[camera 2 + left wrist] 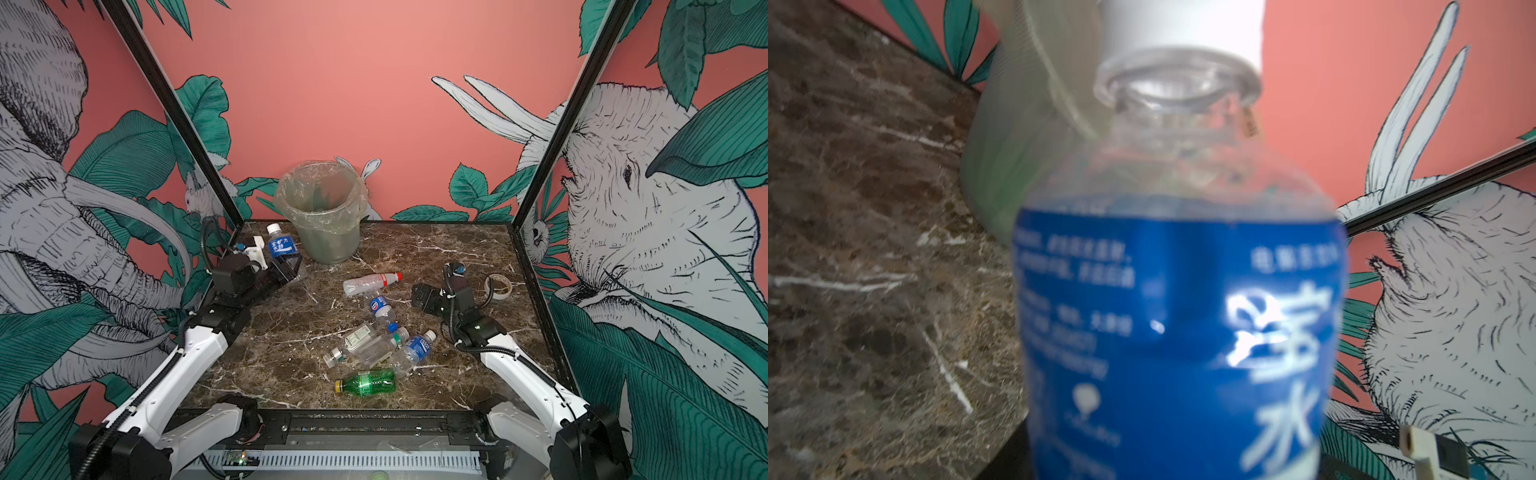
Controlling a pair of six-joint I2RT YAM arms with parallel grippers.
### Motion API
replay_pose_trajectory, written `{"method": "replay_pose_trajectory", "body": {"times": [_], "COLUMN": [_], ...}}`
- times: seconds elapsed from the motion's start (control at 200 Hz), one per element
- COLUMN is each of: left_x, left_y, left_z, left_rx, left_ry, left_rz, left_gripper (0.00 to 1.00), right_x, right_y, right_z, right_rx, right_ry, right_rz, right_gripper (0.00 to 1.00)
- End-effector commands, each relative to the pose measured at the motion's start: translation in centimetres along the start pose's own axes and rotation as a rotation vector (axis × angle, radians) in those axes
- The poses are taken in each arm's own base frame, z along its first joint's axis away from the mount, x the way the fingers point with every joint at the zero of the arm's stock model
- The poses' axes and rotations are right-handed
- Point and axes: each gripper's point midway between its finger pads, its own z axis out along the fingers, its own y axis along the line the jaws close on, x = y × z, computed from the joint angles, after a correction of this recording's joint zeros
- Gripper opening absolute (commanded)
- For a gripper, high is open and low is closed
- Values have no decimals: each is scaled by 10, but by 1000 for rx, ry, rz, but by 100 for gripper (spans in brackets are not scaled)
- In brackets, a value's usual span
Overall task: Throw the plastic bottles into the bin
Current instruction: 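Lift the blue-labeled bottle with the left gripper and carry it over the wastebasket, then open the left gripper to drop the blue-labeled bottle into the wastebasket, then withdraw the left gripper from the wastebasket while the right gripper moves toward the pile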
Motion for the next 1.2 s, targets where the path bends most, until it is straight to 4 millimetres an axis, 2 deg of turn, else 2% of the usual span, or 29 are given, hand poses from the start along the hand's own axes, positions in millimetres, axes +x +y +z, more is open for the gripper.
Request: {"method": "replay_pose_trajectory", "body": {"times": [0.0, 0.06, 0.11, 0.145, 0.18, 0.215, 0.27, 0.29, 0.32, 0.395, 0.47, 0.575, 0.85, 1.005, 1.195], "left_x": [-42, -65, -86, -98, -114, -122, -136, -141, -148, -163, -177, -192, -202, -190, -167], "left_y": [-31, -47, -57, -65, -82, -90, -109, -114, -114, -103, -104, -115, -162, -167, -149], "left_z": [14, 32, 57, 77, 95, 117, 139, 145, 152, 160, 155, 132, 70, 53, 40], "left_rx": [37, 47, 40, 45, 85, 105, 166, 187, 182, 124, 148, 175, 326, 353, 361], "left_ry": [-43, -49, -48, -36, -24, 13, 35, 33, 27, 14, -19, -81, -136, -125, -150], "left_rz": [31, 35, 12, -4, -6, -20, -57, -70, -94, -127, -136, -115, -4, 46, 68], "left_gripper": [38, 39, 41, 49, 58, 63, 68, 77, 97, 100, 100, 100, 100, 99, 100], "right_x": [-9, -12, -12, -13, -14, -14, -15, -15, -15, -17, -20, -24, -23, -20, -11], "right_y": [9, 9, 9, 10, 11, 11, 14, 15, 15, 15, 16, 16, 17, 13, 4], "right_z": [-7, -9, -9, -10, -9, -9, -9, -10, -10, -13, -17, -22, -21, -19, -22], "right_rx": [-31, -32, -30, -32, -33, -35, -40, -41, -40, -38, -42, -39, -25, -15, 22], "right_ry": [-35, -42, -47, -49, -53, -53, -52, -53, -54, -63, -77, -94, -76, -68, -39], "right_rz": [13, 16, 19, 19, 23, 28, 29, 30, 32, 40, 39, 27, -10, 2, 8], "right_gripper": [99, 99, 99, 99, 99, 99, 99, 99, 99, 99, 99, 99, 99, 99, 99]}}
